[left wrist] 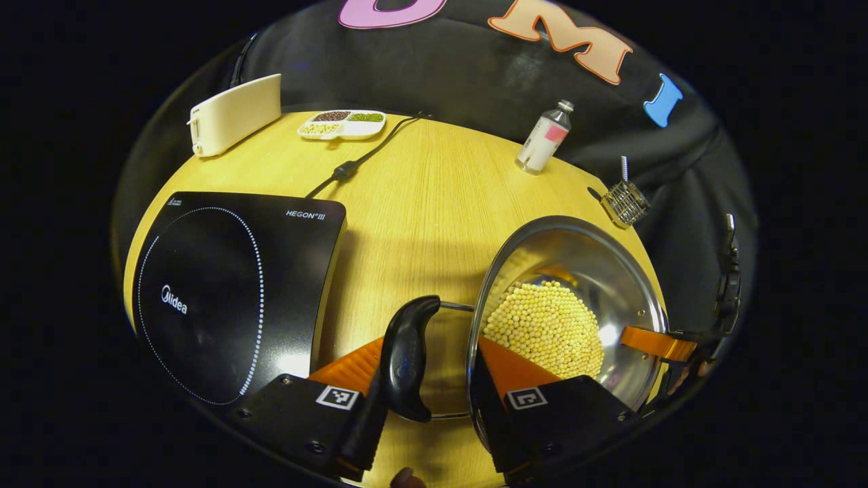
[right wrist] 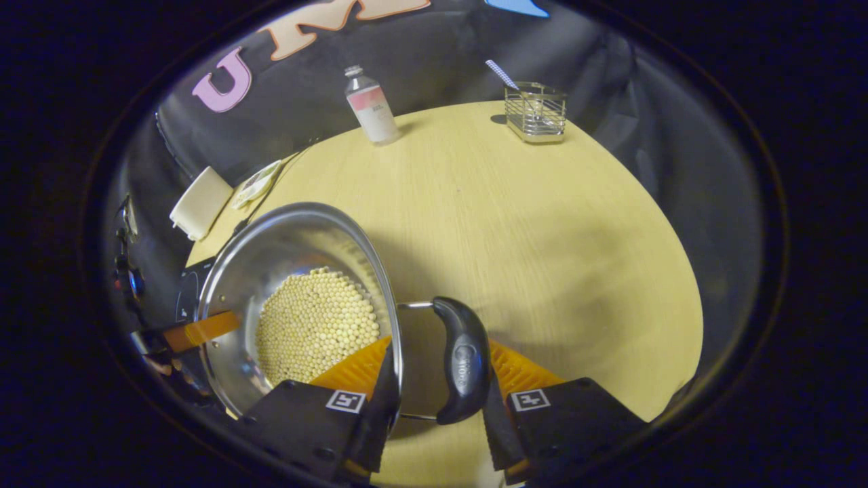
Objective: First push the handle of the pot to place it horizontally, then grasp the pot with both hands and set it on the induction cooktop.
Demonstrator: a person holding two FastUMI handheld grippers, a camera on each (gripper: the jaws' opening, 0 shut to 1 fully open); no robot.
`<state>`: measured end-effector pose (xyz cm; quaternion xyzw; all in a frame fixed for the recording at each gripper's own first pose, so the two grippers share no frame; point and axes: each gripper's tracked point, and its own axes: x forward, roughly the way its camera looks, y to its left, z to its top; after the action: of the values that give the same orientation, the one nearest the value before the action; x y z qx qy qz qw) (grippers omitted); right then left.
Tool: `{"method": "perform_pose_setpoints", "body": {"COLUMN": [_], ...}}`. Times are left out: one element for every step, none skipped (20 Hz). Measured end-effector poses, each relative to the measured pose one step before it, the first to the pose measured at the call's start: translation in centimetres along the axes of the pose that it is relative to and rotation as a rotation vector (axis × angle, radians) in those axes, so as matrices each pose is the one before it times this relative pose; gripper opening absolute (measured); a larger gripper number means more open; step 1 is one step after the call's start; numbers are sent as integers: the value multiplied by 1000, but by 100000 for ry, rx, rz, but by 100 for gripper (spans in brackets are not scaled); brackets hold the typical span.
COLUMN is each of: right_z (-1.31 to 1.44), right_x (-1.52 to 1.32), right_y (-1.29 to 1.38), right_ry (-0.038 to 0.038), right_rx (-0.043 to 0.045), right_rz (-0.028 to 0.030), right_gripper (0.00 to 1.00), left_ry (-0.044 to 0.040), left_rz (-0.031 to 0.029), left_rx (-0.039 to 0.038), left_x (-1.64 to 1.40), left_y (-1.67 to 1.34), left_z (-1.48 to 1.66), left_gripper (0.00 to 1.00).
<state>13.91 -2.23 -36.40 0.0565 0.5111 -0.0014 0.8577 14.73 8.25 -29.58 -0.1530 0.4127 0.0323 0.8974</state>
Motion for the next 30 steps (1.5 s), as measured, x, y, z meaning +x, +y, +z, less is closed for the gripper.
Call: {"method": "perform_pose_setpoints", "body": {"right_z": [74, 33, 23, 108, 251, 274, 56, 186, -15, 129, 247, 434, 264, 292, 278, 356, 241, 97, 95, 113, -48, 46, -18, 42, -27, -129, -211, -267, -558, -577], "right_x": [-177, -77, -39, -108, -96, 2, -405, -232, -345, -476, -523, -716, -618, -584, -698, -671, -491, -601, -473, -310, -161, -297, -162, -101, -23, 32, 1, -7, -92, -16], "right_y": [-72, -28, -29, 41, 103, 32, -82, -80, 6, 115, 322, 219, 128, 226, 433, 493, 567, 626, 651, 636, 653, 800, 975, 972, 1101, 1090, 994, 1066, 1275, 1172], "right_ry": [25, -387, -216, -482, -258, -1629, -1063, -989, 498, 97, -311, -865, -439, -219, -694, -609, -627, 32, 263, -279, -89, -280, -439, -348, -328, -181, -579, -167, -7, 197], "right_rx": [-298, -415, -537, 458, 813, 377, -193, 69, 549, 328, -281, -612, -750, -827, -745, -676, -880, -714, -814, -732, -750, -800, -606, -284, 387, 342, 841, 1200, 1247, 1009], "right_rz": [8, -248, -505, -102, 296, -221, 510, 170, 349, 556, 509, 404, 113, 440, 646, 761, 920, 939, 653, 520, 425, 185, 160, -24, 16, -133, -553, -608, -590, -653], "right_gripper": [55, 55, 55, 55, 55, 55, 51, 51, 51, 51, 56, 56, 56, 51, 51, 56, 56, 56, 51, 51, 56, 56, 56, 56, 56, 56, 51, 51, 51, 51], "left_ry": [-108, 130, 337, -466, 582, -1230, -2055, -1484, 693, -650, -1007, -1162, -317, -475, -1105, -1155, -1789, -1117, 459, -244, -500, -578, 124, -137, -116, -50, 31, 747, 449, 1184], "left_rz": [46, 173, 43, 138, 136, -85, 9, 149, 423, 274, 310, 292, 330, 332, 450, 671, 609, 1012, 879, 552, 360, 156, 198, -71, -42, -146, -278, -413, -554, -369], "left_rx": [-215, 183, 350, -169, 31, 290, 451, 1428, 570, 38, -364, 36, -731, -854, -687, -325, 66, -481, -761, -827, -820, -850, -505, -125, 478, 701, 934, 778, 958, 317], "left_x": [-34, 36, -25, 79, -139, -20, -144, -62, -371, -60, -244, -121, -363, -425, -547, -665, -814, -833, -824, -607, -644, -616, -579, -290, -257, -356, -392, -294, -27, -71], "left_y": [-20, 2, -67, 39, -42, -47, 47, 165, 122, 74, 85, 186, 130, 98, 160, 257, 186, 189, 324, 536, 516, 710, 636, 664, 822, 1100, 925, 1011, 1125, 1176], "left_z": [36, -43, -8, 51, -43, 119, 420, 219, -104, 291, 195, 35, -79, -176, 234, 274, 389, 262, -9, 138, 110, 163, 71, 246, 292, 403, 371, 259, 244, 151], "left_gripper": [64, 63, 65, 62, 63, 62, 63, 62, 64, 62, 64, 62, 62, 62, 62, 64, 62, 62, 63, 61, 64, 63, 61, 62, 62, 61, 62, 62, 63, 61]}}
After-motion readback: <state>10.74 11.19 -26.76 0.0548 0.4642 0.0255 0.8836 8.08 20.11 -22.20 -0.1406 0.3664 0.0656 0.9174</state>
